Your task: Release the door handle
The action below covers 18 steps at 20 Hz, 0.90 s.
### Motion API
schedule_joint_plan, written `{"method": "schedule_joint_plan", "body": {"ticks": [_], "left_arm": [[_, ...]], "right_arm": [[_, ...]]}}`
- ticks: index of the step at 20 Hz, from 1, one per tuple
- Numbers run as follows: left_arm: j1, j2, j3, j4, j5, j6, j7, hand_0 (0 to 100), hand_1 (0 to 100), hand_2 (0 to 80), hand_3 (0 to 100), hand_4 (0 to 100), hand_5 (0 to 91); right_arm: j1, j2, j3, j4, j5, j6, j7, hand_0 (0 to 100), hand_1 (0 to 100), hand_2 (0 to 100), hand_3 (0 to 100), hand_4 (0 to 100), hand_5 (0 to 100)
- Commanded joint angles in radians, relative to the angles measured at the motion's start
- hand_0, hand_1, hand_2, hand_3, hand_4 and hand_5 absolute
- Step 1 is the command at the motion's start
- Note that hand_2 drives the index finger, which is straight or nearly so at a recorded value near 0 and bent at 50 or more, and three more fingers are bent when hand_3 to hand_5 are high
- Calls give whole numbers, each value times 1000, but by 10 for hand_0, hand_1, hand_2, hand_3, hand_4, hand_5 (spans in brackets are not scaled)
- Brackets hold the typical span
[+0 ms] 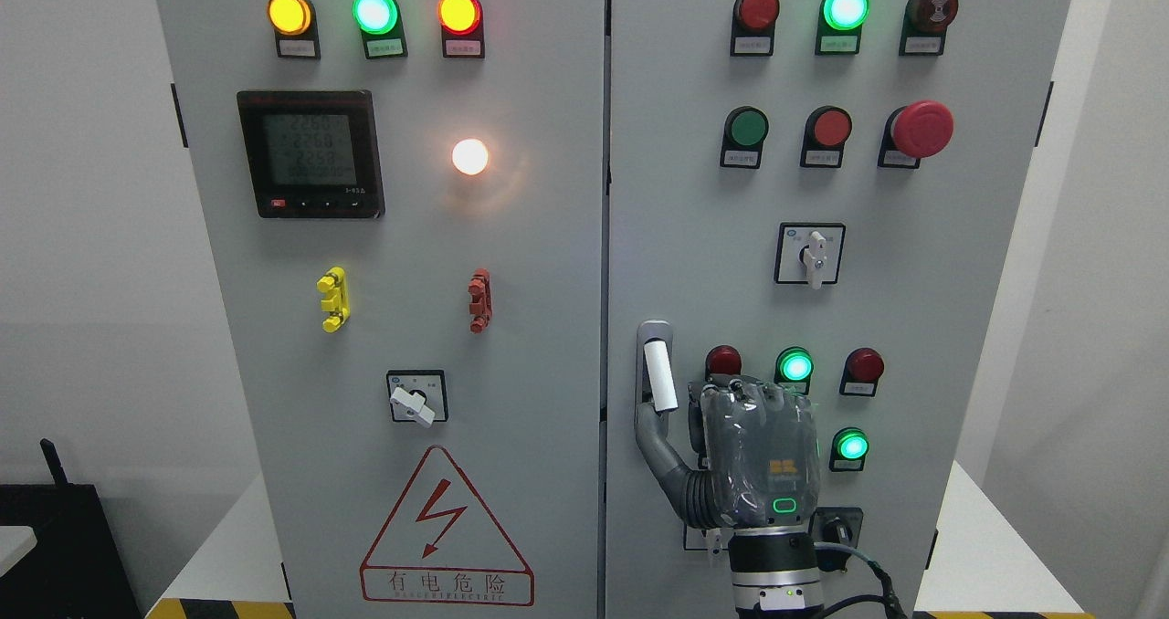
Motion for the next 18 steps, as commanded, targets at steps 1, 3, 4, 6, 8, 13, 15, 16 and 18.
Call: {"method": "schedule_joint_plan", "body": {"ticks": [1, 3, 4, 6, 8, 13, 15, 16, 18], "left_arm": [[0, 0, -12, -15, 0, 0, 1, 120, 389, 0, 0, 0, 0], [0, 0, -12, -15, 0, 0, 1, 120, 389, 0, 0, 0, 0], [0, 0, -12, -15, 0, 0, 1, 120, 389, 0, 0, 0, 0], [0, 0, -12, -15, 0, 0, 1, 120, 389, 0, 0, 0, 0], [0, 0, -12, -15, 0, 0, 1, 120, 389, 0, 0, 0, 0], [0, 0, -12, -15, 0, 0, 1, 120, 389, 0, 0, 0, 0], [0, 0, -12, -15, 0, 0, 1, 120, 389, 0, 0, 0, 0], [0, 0, -12, -15, 0, 0, 1, 120, 389, 0, 0, 0, 0], [0, 0, -12, -15, 0, 0, 1, 120, 389, 0, 0, 0, 0]], "right_arm": [[0, 0, -7, -3, 0, 1, -1, 488, 439, 1000, 1000, 1000, 990], [-1, 0, -8, -7, 0, 1, 0, 488, 439, 1000, 1000, 1000, 990], [-1, 0, -11, -8, 0, 1, 0, 488, 439, 1000, 1000, 1000, 990], [-1, 0, -11, -8, 0, 1, 0, 490, 438, 1000, 1000, 1000, 990], [0, 0, -12, -8, 0, 1, -1, 491, 438, 1000, 1000, 1000, 990], [5, 0, -12, -11, 0, 1, -1, 493, 436, 1000, 1000, 1000, 990], [8, 0, -12, -11, 0, 1, -4, 493, 435, 1000, 1000, 1000, 990], [10, 0, -12, -11, 0, 1, -9, 493, 435, 1000, 1000, 1000, 990], [14, 0, -12, -11, 0, 1, -10, 494, 436, 1000, 1000, 1000, 990]]}}
